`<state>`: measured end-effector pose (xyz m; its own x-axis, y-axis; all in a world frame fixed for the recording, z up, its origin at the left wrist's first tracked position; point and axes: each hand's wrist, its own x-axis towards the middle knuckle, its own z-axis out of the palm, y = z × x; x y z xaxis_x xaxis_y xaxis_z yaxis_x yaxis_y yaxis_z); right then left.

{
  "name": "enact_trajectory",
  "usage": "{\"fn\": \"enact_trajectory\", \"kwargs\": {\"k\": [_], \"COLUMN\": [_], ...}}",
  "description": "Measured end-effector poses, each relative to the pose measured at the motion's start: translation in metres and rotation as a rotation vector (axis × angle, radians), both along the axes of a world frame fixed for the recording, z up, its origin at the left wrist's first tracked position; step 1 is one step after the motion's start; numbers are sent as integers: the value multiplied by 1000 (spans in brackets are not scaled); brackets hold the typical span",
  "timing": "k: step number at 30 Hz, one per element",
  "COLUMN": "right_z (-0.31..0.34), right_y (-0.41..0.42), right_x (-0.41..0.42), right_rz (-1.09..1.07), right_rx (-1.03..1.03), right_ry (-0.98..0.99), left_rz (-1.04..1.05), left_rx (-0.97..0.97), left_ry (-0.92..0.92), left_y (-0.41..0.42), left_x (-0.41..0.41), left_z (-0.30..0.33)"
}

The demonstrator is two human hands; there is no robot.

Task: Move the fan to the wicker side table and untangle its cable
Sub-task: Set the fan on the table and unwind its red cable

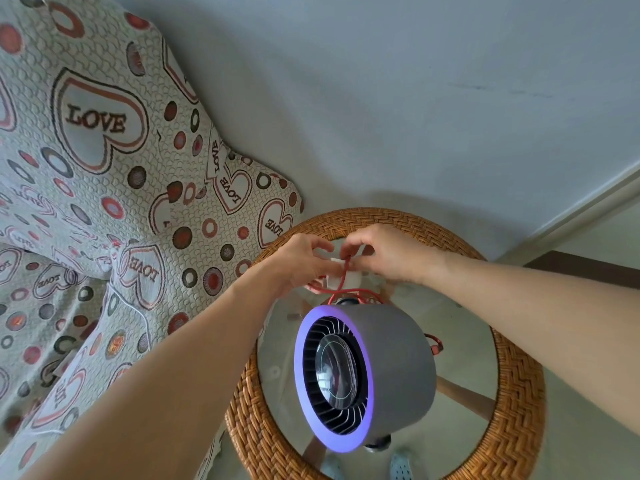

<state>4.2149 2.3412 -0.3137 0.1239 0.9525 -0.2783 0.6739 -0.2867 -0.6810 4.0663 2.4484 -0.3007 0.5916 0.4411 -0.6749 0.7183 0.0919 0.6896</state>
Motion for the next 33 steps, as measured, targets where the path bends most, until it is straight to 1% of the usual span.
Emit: {"fn": "enact_trajectory", "kwargs": {"k": [3,5,6,8,10,11,13,16,21,22,24,26,29,31,33], "right_z": [-1,-2,-1,6,19,28,46,60,77,80,86,92,101,109,114], "right_y": [-6,-13,-14,-12,-4,-1,3,-2,-24,-28,-38,-48,-60,-66,-72], "right_x": [7,13,15,15,12,11,11,13,28,33,40,46,53,57,57], "right_rz": [46,41,28,-63,-246,-326,-368,-374,-621,-663,-728,-805,-888,-924,-959], "right_rx": [-58,-145,-171,-118,3,20,-24,-62,29,49,79,110,144,178,215], "right_ry": [-186,-216,-199,-81,133,267,494,658,891,886,794,722,565,497,498], "left_rz": [34,124,165,228,283,306,357,426,393,390,396,396,301,298,336], "left_rx": [40,11,-2,-9,-24,-44,-107,-147,-225,-245,-288,-324,-328,-390,-476], "left_ry": [71,39,5,-75,-172,-225,-346,-453,-522,-525,-518,-470,-377,-390,-429], "left_y": [6,11,12,12,11,9,5,-4,-34,-39,-51,-66,-97,-116,-131], "left_x": [-8,-14,-16,-15,-8,-4,8,27,58,64,73,79,83,82,77], "left_z": [5,9,13,21,31,37,49,59,68,69,71,73,78,82,85]}}
